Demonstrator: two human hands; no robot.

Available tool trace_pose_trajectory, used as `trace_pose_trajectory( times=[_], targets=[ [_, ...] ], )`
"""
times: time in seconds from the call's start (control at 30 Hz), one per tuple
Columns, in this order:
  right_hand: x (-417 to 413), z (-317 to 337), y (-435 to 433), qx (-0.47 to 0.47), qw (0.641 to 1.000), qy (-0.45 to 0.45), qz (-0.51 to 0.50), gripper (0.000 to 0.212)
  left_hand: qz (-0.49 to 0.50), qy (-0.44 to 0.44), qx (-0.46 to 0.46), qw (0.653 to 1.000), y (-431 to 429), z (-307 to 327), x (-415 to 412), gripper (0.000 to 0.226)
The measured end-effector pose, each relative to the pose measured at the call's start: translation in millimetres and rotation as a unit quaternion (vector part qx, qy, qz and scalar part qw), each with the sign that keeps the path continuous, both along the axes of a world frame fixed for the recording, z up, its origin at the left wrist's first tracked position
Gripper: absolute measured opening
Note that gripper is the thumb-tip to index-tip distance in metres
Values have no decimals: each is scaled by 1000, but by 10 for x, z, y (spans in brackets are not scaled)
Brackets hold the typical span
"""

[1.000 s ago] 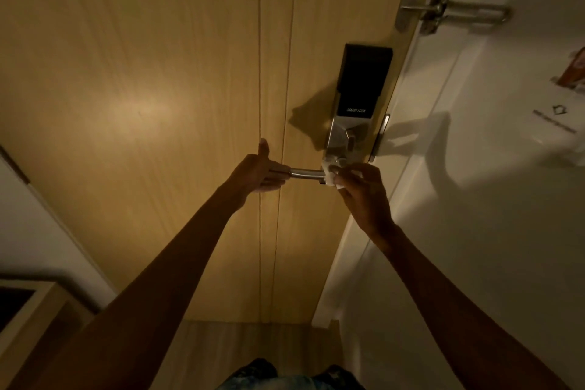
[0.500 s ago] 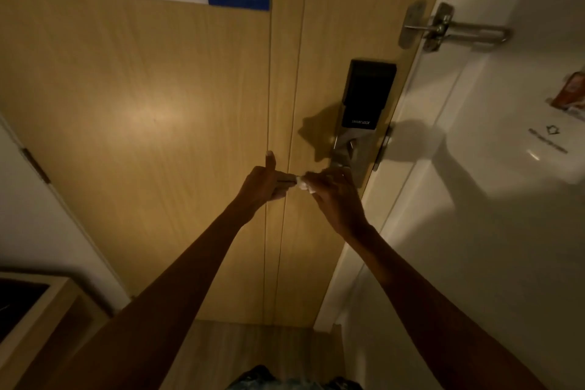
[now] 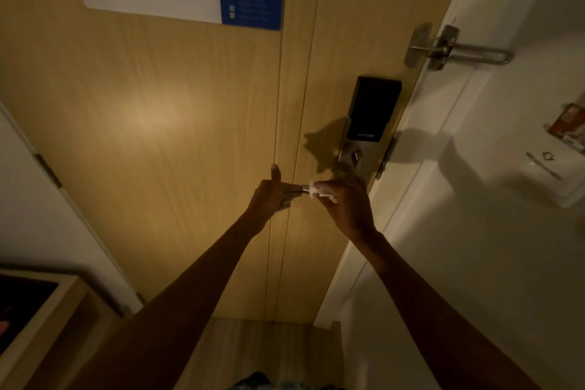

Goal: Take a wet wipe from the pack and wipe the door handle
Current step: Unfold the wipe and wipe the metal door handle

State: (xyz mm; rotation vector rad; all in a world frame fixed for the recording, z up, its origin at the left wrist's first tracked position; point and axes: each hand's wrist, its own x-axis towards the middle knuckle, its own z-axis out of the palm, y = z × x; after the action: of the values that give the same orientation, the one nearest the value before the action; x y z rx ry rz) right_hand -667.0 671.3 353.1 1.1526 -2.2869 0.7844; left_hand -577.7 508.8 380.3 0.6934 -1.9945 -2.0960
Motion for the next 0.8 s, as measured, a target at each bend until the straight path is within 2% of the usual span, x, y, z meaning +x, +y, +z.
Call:
trace_pose_trajectory(
  times=[0.1, 0.23, 0.33, 0.4, 0.53, 0.63, 0.8],
  targets=[
    [-47, 96, -18, 20, 1000, -3, -7, 24, 3, -4, -2, 1000, 10, 28, -24, 73],
    [-4, 71, 15, 78, 994, 72, -34, 27, -7, -23, -27, 999, 23, 66, -34, 63],
    [-57, 4, 264, 47, 995, 5, -89, 32, -18, -27, -51, 998, 47, 88, -19, 56],
    [-65, -3, 251, 74, 992, 4, -106, 37, -14, -15, -58, 998, 65, 92, -20, 55],
    [60, 45, 47, 113, 989, 10, -91, 36, 10, -24, -49, 998, 97, 96, -11, 66],
    [54, 88, 189, 81, 991, -39, -98, 32, 9, -12, -71, 997, 149, 138, 35, 64],
    [69, 220, 389, 38, 993, -53, -101, 23, -14, -25, -145, 989, 236, 260, 135, 48]
  ],
)
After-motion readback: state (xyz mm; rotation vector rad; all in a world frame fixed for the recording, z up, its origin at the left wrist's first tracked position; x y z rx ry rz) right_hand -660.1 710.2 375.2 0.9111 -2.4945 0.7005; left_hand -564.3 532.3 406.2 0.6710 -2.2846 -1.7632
